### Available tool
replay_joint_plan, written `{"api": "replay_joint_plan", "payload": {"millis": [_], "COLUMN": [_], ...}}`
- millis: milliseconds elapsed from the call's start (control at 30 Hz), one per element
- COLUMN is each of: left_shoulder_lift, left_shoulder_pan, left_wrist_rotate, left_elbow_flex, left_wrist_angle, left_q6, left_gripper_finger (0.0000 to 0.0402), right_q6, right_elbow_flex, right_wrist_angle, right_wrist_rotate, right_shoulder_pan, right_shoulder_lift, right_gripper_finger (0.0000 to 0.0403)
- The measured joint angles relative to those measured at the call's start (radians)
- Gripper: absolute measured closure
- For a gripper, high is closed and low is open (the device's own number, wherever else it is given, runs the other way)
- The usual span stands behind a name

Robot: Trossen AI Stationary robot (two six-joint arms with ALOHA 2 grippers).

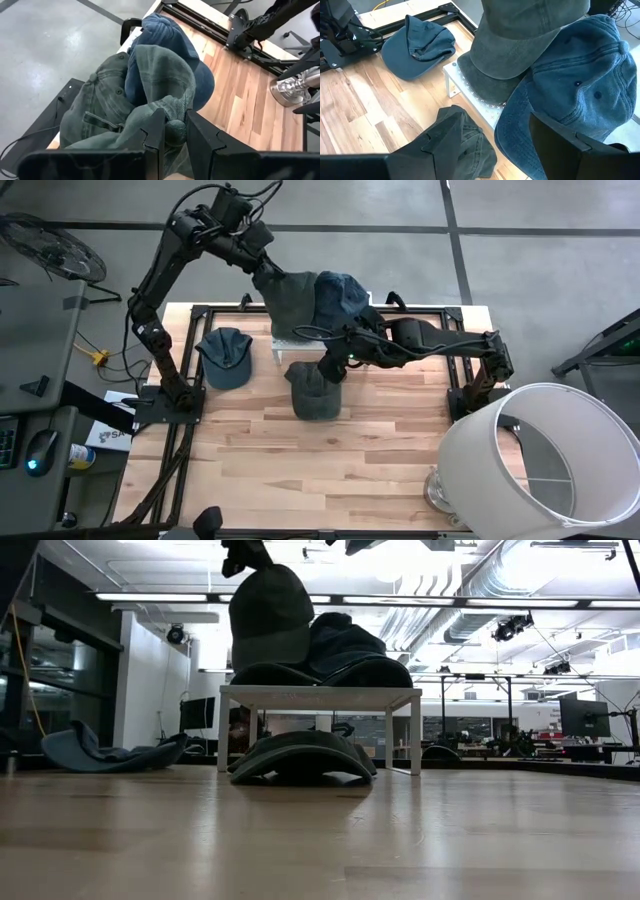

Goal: Pick & Place hat
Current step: Put the bottom gray cap on the shelf

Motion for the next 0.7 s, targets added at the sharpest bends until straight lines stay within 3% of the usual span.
{"api": "replay_joint_plan", "payload": {"millis": [700], "left_shoulder_lift": [-0.072], "left_shoulder_pan": [0.0], "left_wrist_rotate": [0.027], "left_elbow_flex": [-0.002], "left_wrist_angle": [-0.033], "left_q6": [-0.016], "left_gripper_finger": [0.0351], "right_q6": [-0.008], "right_elbow_flex": [0.0], "right_wrist_angle": [-0.001], "right_wrist_rotate": [-0.003], "right_shoulder_pan": [-0.011], "right_shoulder_lift": [0.0], "right_gripper_finger": [0.0181]}}
